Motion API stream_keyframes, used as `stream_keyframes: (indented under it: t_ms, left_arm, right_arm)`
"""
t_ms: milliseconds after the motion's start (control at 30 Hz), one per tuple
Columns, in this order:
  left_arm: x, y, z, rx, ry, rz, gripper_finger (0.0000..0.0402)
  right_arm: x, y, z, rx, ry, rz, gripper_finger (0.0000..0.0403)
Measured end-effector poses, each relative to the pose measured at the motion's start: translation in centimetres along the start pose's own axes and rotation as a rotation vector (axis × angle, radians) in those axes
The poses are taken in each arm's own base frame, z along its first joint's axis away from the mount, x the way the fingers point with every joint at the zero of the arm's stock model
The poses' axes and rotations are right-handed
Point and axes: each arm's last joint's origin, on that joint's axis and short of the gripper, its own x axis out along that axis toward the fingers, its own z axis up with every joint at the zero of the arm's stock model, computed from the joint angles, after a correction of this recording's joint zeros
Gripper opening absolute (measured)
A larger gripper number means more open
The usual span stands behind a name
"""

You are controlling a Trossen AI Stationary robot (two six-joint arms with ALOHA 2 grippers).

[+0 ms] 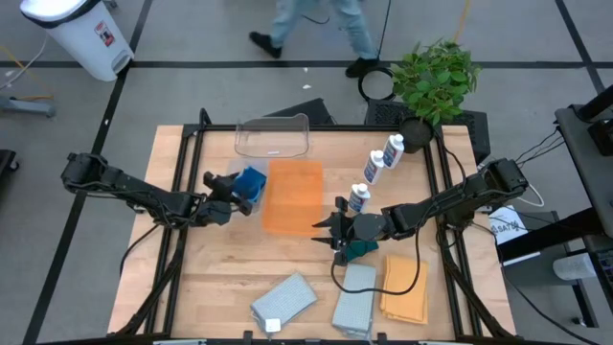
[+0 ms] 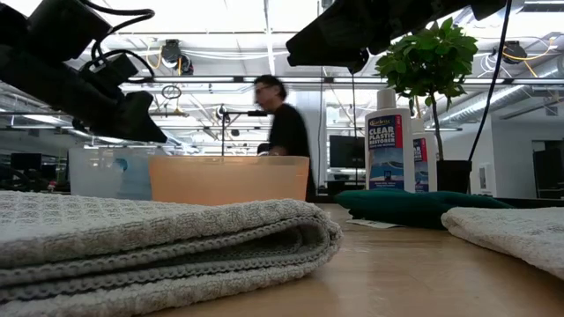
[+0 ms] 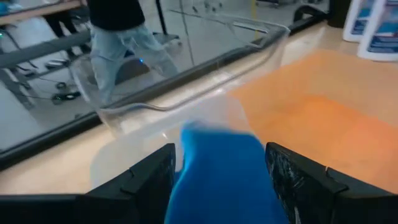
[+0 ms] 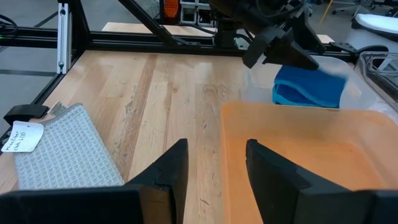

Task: Pick & Place Kitchen Items
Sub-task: Put the sponge into the white bin, then put the green towel into the orange bin

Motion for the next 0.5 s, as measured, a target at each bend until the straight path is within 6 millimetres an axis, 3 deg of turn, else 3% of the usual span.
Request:
stream_keyframes:
  t_ms: [267,500]
  left_arm:
    - [-0.1,-0.1,0.1,-0.032,-0.010,-0.007,0.0255]
    - [-0.7,-1.2,1.1,-0.027,-0.051,-0.147,0.0255]
  right_arm:
    - [0.0,0.0,-0.1,-0.002,0.006,0.000,0.0130]
    - [0.0,0.0,-0.1,-0.002,0.007,-0.001,0.0130]
